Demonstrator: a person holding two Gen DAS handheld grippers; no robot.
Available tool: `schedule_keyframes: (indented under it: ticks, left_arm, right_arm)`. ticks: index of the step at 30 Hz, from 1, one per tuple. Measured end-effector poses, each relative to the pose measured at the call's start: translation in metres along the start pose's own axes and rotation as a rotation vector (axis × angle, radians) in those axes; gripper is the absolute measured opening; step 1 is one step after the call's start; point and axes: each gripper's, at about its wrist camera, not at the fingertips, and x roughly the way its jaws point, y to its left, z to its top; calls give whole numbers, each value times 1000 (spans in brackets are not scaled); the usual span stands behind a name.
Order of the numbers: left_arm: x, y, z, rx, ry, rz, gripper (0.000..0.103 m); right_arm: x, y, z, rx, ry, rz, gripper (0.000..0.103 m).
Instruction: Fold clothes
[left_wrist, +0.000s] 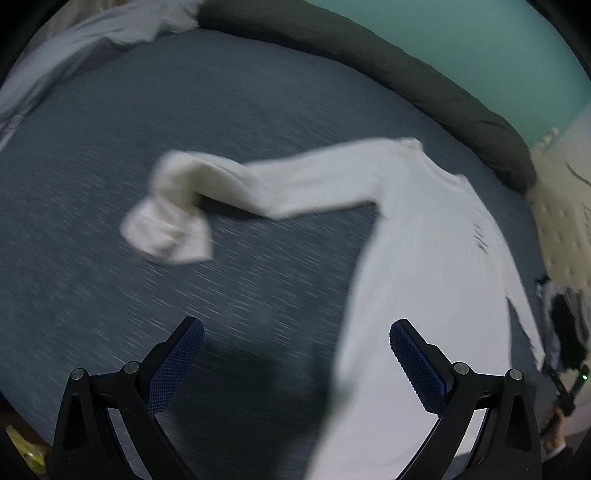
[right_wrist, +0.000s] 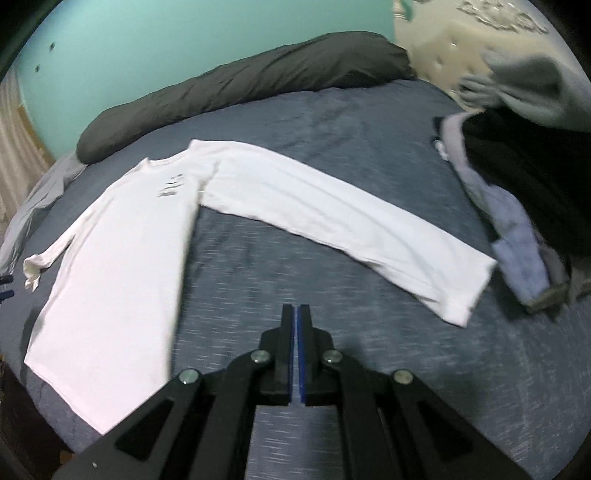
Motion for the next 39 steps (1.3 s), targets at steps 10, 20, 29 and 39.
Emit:
schedule_keyframes:
  ticks: [10, 20, 29, 39]
  left_arm:
    - [14, 82, 33, -44, -40, 111, 102]
    - [46, 98, 51, -6, -41, 132, 91]
    - [48, 81, 37, 125, -43, 136, 31]
    - [54, 73, 35, 122, -63, 164, 65]
  right_arm:
    - [27, 35, 20, -39, 31, -22, 1]
    - [45, 55, 32, -62, 57, -43, 1]
    - [48, 74, 34, -85, 54, -24, 1]
    - [41, 74, 31, -67, 39, -10, 2]
